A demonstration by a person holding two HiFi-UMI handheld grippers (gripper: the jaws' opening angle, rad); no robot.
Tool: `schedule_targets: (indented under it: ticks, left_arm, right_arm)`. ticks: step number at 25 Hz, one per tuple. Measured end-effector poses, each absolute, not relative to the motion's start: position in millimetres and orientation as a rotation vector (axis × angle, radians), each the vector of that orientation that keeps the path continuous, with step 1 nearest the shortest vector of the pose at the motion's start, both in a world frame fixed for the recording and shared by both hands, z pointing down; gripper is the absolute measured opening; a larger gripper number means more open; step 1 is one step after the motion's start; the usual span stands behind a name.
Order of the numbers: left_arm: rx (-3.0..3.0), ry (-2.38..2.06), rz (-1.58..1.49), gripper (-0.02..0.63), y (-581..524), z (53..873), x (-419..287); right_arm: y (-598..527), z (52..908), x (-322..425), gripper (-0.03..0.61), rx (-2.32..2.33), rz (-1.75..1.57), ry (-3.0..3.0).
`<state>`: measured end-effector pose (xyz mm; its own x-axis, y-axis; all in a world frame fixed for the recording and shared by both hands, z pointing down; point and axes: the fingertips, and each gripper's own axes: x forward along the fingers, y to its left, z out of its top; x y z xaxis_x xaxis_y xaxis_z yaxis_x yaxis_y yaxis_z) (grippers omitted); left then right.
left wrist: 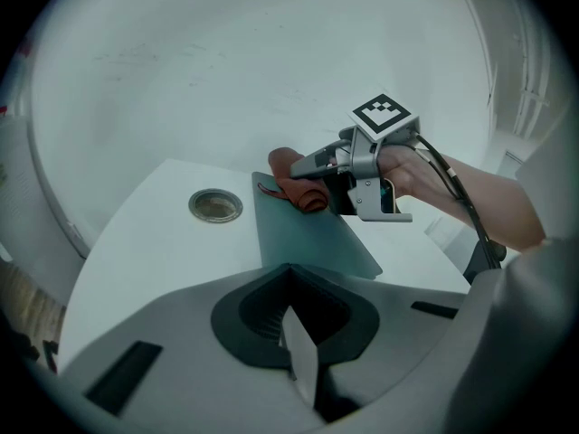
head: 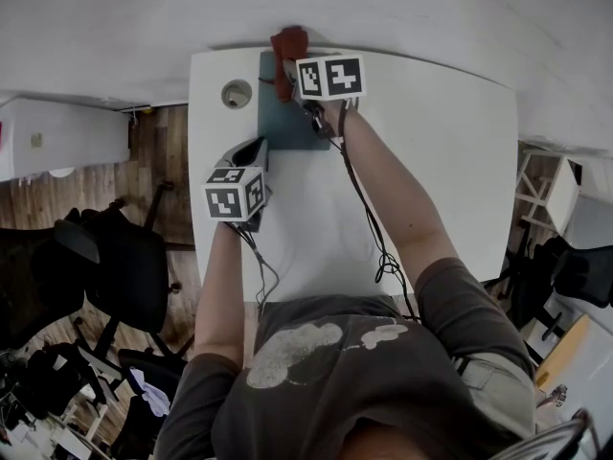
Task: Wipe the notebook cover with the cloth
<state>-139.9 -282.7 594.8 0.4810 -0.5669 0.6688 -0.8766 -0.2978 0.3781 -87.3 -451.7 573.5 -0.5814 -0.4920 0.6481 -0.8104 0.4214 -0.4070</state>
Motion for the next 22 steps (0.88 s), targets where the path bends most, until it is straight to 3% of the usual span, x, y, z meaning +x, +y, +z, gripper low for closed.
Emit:
schedule_targets:
  ticks: [22]
  left_arm:
    - [2.001,-1.209,0.547,-0.006,-281,593,-140]
  right_arm:
    - [-443,576,-9,0.080,1.250,1.084,-2.165]
